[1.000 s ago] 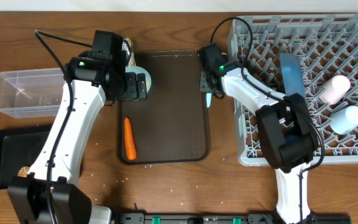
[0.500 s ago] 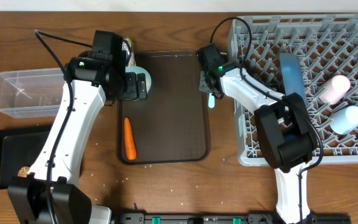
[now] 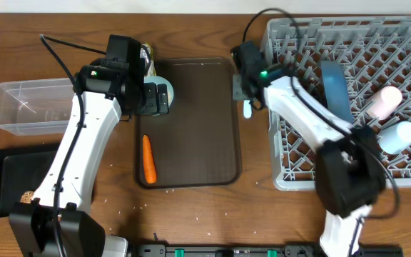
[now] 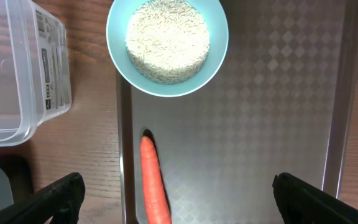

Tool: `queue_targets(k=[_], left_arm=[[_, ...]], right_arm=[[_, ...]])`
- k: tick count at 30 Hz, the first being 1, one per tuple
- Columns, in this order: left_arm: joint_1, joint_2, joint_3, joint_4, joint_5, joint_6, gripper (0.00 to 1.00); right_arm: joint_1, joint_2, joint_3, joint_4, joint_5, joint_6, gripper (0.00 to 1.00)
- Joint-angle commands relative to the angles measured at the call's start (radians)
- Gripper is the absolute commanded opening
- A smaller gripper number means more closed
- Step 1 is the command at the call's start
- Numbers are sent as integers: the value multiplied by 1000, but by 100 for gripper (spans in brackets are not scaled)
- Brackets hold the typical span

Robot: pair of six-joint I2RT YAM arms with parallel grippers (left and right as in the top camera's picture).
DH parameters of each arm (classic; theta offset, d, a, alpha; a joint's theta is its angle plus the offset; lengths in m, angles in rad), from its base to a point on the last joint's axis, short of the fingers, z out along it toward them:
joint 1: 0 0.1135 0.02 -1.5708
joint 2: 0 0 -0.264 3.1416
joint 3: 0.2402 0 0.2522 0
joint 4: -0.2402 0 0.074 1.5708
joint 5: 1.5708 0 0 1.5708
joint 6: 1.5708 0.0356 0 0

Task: Sort waste into correct bins and load items into the dishwasher rack

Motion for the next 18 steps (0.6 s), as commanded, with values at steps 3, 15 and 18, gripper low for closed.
queue_targets(k=[3,15,18], left_arm=[[6,5,-2,-2,-12,9,98],[6,5,-2,-2,-12,9,98],[6,5,-2,-2,-12,9,98]], right_arm=[[-2,-136,0,-52,3,-48,4],[-123,-156,-2,-256,10,-105,6],[-140,-156,-2,-268,10,-131,7]])
